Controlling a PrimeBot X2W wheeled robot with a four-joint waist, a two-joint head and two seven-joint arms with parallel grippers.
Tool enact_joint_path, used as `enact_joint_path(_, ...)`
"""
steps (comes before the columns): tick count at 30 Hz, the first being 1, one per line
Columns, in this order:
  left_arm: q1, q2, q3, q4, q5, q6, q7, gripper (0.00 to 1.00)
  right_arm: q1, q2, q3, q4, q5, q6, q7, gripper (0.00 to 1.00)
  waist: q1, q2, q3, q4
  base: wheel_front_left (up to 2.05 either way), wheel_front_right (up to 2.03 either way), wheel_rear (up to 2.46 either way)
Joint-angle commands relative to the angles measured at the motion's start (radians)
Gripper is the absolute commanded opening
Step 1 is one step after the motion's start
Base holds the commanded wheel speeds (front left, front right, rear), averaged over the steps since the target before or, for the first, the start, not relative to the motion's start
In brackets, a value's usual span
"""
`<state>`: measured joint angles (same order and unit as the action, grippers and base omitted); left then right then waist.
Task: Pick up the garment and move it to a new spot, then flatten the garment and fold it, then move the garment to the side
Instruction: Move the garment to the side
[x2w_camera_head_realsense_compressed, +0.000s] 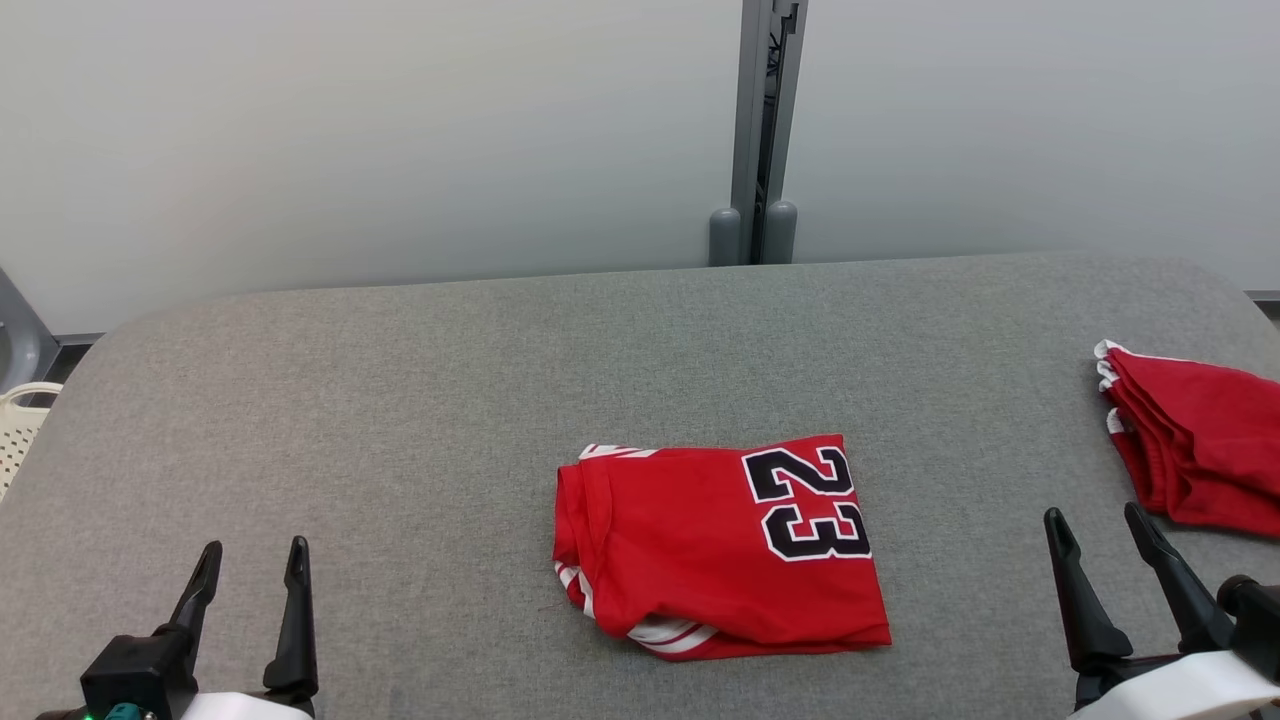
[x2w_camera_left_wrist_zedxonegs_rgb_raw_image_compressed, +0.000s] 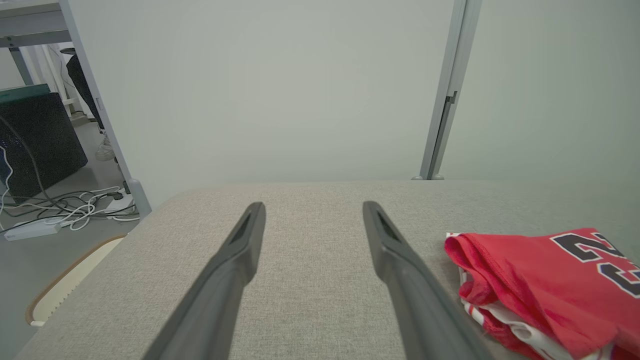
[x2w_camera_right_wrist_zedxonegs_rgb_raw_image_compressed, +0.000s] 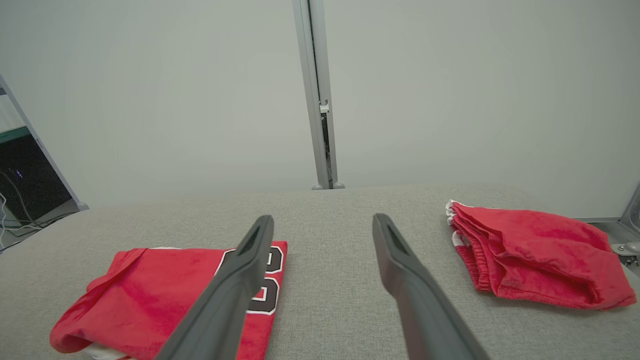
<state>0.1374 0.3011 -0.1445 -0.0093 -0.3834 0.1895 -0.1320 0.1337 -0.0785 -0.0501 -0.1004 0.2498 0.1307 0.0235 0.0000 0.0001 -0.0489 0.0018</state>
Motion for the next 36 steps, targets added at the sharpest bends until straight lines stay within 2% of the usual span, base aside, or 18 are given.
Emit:
enact_joint_path(1,0.008,0.006,0.000,-0.005,-0.002,0.006,0.004,1.00,0.010,-0.004,-0.005,-0.006,-0.004,0.000,0.005,1.00,0.0000,-0.0001,0.000,0.000,0.00,0.00,0.00)
enact_joint_path(11,-0.006,0.006,-0.017,-0.024,0.007,0.016,0.013,1.00,0.010,-0.005,-0.017,-0.013,-0.016,0.000,0.013,1.00,0.0000,-0.0001,0.010,0.014,0.00,0.00,0.00)
enact_joint_path(17,-0.050,-0.001,-0.044,-0.039,0.022,0.006,0.010,1.00,-0.019,-0.025,-0.025,-0.011,-0.021,0.000,0.030,1.00,0.0000,-0.0001,0.049,0.059,0.00,0.00,0.00)
enact_joint_path(21,-0.093,-0.011,-0.056,-0.048,0.026,-0.002,-0.007,1.00,-0.057,-0.051,-0.016,0.015,-0.016,0.000,0.037,1.00,0.0000,-0.0001,0.111,0.096,0.00,0.00,0.00)
enact_joint_path(27,-0.155,-0.031,-0.067,-0.032,0.026,-0.010,-0.042,1.00,-0.124,-0.084,0.002,0.128,-0.005,0.000,0.036,1.00,0.0000,-0.0001,0.189,0.159,0.00,0.00,0.00)
enact_joint_path(36,-0.221,-0.056,-0.087,0.005,0.024,-0.026,-0.077,1.00,-0.225,-0.097,0.095,0.357,0.040,0.000,0.019,1.00,0.0000,-0.0001,0.239,0.220,0.00,0.00,0.00)
